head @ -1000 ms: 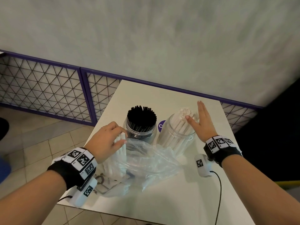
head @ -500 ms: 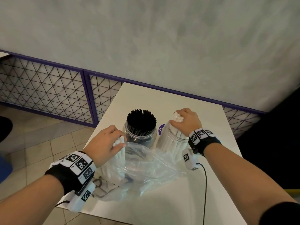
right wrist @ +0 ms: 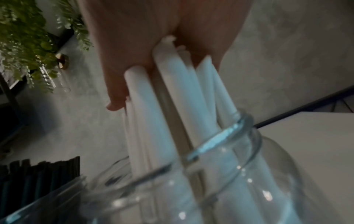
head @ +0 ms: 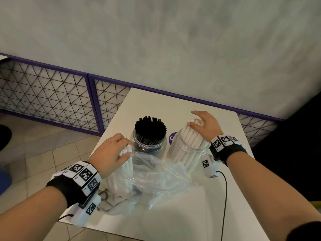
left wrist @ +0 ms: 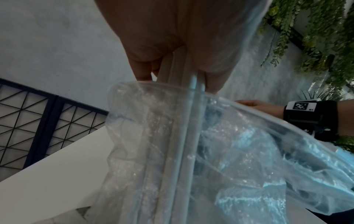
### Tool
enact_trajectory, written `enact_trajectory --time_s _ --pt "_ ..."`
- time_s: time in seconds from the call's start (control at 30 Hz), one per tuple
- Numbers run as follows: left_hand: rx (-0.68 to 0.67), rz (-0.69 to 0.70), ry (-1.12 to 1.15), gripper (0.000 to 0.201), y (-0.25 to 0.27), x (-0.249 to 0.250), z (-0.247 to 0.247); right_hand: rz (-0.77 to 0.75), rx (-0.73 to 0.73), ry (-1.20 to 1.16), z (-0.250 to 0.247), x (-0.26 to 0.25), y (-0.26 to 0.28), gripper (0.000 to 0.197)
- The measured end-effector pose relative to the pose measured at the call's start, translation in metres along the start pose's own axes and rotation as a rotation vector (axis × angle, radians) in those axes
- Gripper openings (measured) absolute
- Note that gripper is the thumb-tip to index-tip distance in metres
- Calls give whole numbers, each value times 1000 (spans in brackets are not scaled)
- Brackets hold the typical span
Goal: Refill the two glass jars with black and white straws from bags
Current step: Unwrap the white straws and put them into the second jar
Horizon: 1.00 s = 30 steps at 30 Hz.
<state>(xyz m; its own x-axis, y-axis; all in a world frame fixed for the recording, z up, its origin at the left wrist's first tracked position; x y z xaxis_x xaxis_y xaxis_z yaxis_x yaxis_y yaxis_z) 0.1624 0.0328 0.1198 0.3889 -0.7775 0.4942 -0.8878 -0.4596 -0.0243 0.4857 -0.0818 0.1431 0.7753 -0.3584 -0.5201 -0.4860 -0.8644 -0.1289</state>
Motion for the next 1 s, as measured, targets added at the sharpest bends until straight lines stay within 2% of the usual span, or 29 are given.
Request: enact_trajectory --time_s 0.1,0.2,0.27,0.37,0.5,0.57,0.63,0.7,0.8,0.9,0.97,1.0 --pt "3 -1 2 20 0 0 0 -10 -2 27 -4 4 3 47" --pt "1 6 3 22 0 0 -1 -68 56 68 -15 -1 13 46" --pt "-3 1 3 22 0 0 -1 -90 50 101 -16 -2 22 53" --pt "1 0 3 23 -1 -1 -1 -92 -33 216 -5 7 31 66" --pt "7 4 -9 23 -2 -3 0 1 25 135 -6 26 37 56" --pt "2 11 -12 35 -2 -4 0 69 40 61 -5 33 40 53" --pt "3 22 -3 49 -2 -5 1 133 24 -22 -2 38 44 60" --pt "5 30 2 51 -2 -6 2 190 30 -105 -4 38 48 70" --pt "16 28 3 37 -2 -6 1 193 102 -139 -21 17 55 69" --pt "20 24 41 35 -1 -6 0 74 162 -169 -30 -33 67 60" --pt "41 21 151 28 0 -5 -1 -20 123 -234 -16 -76 81 50" --pt "54 19 209 32 2 -3 -3 -46 52 -301 0 -97 89 46"
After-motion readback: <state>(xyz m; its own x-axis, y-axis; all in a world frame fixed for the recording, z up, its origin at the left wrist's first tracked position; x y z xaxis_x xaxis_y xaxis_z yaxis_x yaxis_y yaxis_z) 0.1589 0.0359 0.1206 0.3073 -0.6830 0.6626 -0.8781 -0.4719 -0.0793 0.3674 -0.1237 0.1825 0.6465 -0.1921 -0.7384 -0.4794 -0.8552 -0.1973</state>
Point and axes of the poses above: each hand's wrist, its own y-axis away from the middle knuckle, its own z-axis out of the palm, x = y × z, the point moved 7 cm from there along -y, towards the middle knuckle, and after that the axes turned 7 degrees about -x, right-handed, at the moved point
